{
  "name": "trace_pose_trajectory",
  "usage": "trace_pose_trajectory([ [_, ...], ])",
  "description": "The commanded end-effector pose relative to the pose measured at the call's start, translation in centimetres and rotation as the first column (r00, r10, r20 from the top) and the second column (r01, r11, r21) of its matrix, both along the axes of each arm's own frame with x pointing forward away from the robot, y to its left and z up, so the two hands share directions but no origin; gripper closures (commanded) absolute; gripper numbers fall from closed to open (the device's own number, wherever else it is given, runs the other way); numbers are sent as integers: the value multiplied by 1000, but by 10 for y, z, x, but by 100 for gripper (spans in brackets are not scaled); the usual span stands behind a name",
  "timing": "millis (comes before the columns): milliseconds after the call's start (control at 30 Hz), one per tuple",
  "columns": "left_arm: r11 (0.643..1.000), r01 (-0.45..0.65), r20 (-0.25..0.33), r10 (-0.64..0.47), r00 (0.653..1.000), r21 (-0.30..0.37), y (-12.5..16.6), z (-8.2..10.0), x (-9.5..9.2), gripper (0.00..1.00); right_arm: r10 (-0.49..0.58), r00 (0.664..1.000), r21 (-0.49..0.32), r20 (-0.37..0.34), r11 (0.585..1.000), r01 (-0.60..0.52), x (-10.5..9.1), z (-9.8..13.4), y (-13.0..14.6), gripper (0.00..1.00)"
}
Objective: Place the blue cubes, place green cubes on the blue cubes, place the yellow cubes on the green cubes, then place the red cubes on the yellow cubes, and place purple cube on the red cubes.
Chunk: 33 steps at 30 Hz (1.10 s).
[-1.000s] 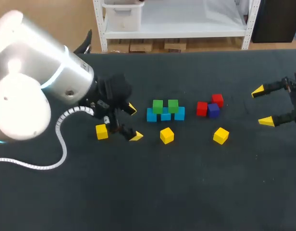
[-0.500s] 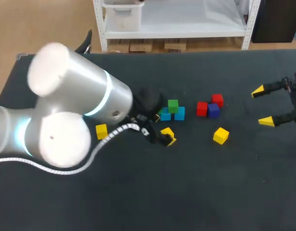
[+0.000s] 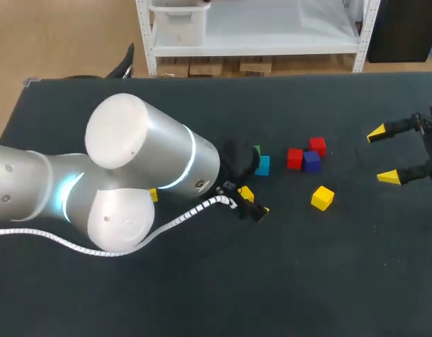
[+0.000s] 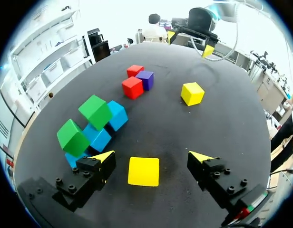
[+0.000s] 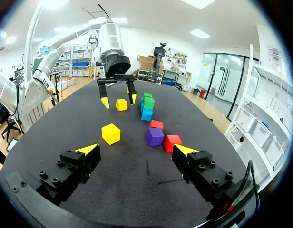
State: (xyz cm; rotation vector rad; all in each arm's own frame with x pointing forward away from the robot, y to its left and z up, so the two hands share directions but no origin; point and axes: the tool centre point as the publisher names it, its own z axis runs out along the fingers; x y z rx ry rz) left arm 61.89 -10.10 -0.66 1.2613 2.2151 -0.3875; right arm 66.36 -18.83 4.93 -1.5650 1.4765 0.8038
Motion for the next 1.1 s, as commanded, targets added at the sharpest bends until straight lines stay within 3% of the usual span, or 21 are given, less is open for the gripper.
trace_pose_trajectory([
  [33, 1000, -20, 8, 20, 1000, 9, 4, 0, -4, 0, 0, 1000, 1, 1, 1000, 0, 0, 0, 0, 0],
  [500, 999, -52, -2, 52, 999, -4, 11, 3, -14, 0, 0, 1000, 1, 1, 1000, 0, 0, 0, 0, 0],
  [1100, 1000, 19, 2, -19, 1000, -4, 22, 7, 0, 0, 0, 1000, 1, 1, 1000, 0, 0, 0, 0, 0],
])
